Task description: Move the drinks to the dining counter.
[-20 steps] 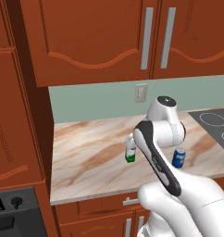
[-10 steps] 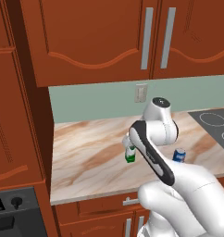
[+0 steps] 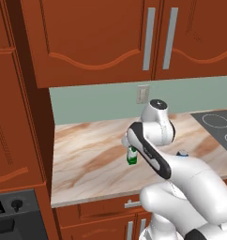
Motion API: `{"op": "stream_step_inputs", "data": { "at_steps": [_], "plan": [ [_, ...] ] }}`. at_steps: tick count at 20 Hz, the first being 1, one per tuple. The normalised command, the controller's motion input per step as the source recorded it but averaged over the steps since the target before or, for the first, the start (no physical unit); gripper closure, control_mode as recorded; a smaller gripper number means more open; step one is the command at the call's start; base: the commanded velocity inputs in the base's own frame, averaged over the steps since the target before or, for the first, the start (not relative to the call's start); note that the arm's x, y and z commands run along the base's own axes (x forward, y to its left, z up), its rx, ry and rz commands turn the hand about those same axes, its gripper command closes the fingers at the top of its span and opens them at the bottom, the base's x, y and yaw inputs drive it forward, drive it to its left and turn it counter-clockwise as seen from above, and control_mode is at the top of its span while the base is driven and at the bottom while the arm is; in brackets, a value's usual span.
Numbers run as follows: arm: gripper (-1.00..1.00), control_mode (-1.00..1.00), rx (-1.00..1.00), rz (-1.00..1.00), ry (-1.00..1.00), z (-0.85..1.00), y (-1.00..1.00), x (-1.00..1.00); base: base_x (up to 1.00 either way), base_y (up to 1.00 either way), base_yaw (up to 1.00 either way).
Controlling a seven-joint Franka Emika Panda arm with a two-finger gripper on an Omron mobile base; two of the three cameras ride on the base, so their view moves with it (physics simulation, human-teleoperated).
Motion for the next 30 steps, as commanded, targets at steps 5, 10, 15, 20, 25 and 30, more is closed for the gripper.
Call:
{"op": "stream_step_inputs", "data": {
  "at_steps": [5, 10, 15, 20, 25, 30],
  "plan": [
    [-1.00, -1.00, 0.00, 0.00, 0.00, -0.04, 0.00, 0.26, 0.00, 0.00, 0.00],
    [-1.00, -1.00, 0.00, 0.00, 0.00, -0.18, 0.00, 0.15, 0.00, 0.00, 0.00],
    [-1.00, -1.00, 0.00, 0.00, 0.00, -0.35, 0.00, 0.01, 0.00, 0.00, 0.00],
    [-1.00, -1.00, 0.00, 0.00, 0.00, -0.22, 0.00, 0.00, 0.00, 0.00, 0.00],
    [-1.00, -1.00, 0.00, 0.00, -0.01, -0.12, 0.00, 0.02, 0.00, 0.00, 0.00],
    [-1.00, -1.00, 0.00, 0.00, -0.08, -0.06, 0.00, 0.03, 0.00, 0.00, 0.00]
  ]
}}
